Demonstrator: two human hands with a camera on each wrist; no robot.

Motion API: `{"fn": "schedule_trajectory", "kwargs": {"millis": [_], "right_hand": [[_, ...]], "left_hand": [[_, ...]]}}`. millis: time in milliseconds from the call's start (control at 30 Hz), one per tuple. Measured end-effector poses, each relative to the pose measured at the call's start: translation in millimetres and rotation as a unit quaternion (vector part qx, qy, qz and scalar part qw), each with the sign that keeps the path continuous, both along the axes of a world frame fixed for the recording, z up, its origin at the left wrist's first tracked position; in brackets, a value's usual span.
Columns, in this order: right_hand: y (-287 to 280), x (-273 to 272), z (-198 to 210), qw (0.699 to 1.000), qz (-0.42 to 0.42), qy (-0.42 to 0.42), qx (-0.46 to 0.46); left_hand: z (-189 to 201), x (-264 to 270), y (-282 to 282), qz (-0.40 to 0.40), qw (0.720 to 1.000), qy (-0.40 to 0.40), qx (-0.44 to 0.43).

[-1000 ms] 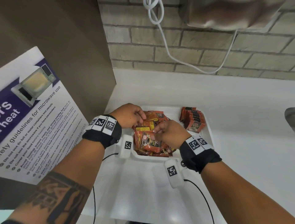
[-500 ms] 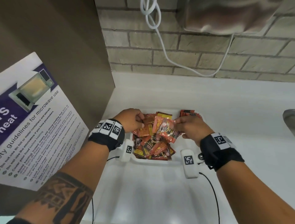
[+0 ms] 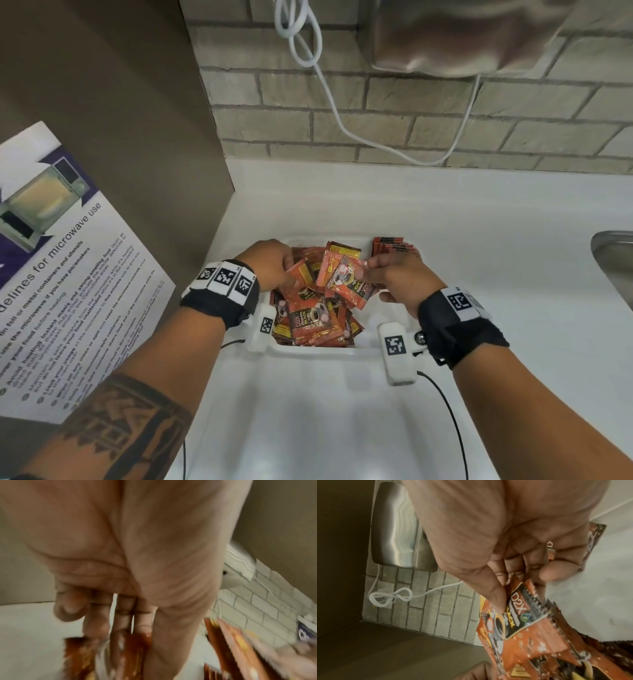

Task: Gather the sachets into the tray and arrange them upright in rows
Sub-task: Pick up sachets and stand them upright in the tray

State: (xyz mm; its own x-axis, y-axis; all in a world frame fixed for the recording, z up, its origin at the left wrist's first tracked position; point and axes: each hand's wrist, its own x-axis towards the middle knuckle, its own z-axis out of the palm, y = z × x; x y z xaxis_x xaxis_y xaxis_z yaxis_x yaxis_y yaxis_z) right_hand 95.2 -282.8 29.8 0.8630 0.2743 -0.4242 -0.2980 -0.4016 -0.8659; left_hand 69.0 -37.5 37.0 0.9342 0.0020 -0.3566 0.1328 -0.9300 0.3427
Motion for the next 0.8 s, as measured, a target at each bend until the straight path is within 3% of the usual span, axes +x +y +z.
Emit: {"fn": "schedule_trajectory", "kwargs": {"millis": [167,233,300,400,467,533,567,667,800], "right_hand": [[1,4,2,0.999,-0.001,0.016,0.028],[2,4,5,0.999,-0.002,0.019,0.041],[4,5,7,0.998,0.000,0.022,0.061],[5,6,10,0.995,0.005,0.036,0.095],[5,8,10,0.993,0.009,0.043,0.109],[3,10,11,0.992,0.018,0.045,0.114],[2,11,12,0.992,0.023,0.045,0.119],[-2,16,12,0.988,0.030,0.055,0.142],[-5,21,15,0.984,0.032,0.062,0.164]], "left_hand": [[25,0,7,0.042,0.998,0.007,-0.053],[31,1,7,0.080,0.988,0.013,-0.130],[31,1,4,0.136,0.959,0.029,-0.247],[24,-1,-5,0.219,0.884,0.019,-0.412],[18,-2,-8,0.240,0.843,0.007,-0.482],[15,0,-10,0.254,0.820,-0.010,-0.513],[14,1,-11,0.253,0.821,-0.024,-0.512],[9,6,-13,0.221,0.860,-0.083,-0.452],[9,6,-16,0.234,0.829,-0.128,-0.492]]}}
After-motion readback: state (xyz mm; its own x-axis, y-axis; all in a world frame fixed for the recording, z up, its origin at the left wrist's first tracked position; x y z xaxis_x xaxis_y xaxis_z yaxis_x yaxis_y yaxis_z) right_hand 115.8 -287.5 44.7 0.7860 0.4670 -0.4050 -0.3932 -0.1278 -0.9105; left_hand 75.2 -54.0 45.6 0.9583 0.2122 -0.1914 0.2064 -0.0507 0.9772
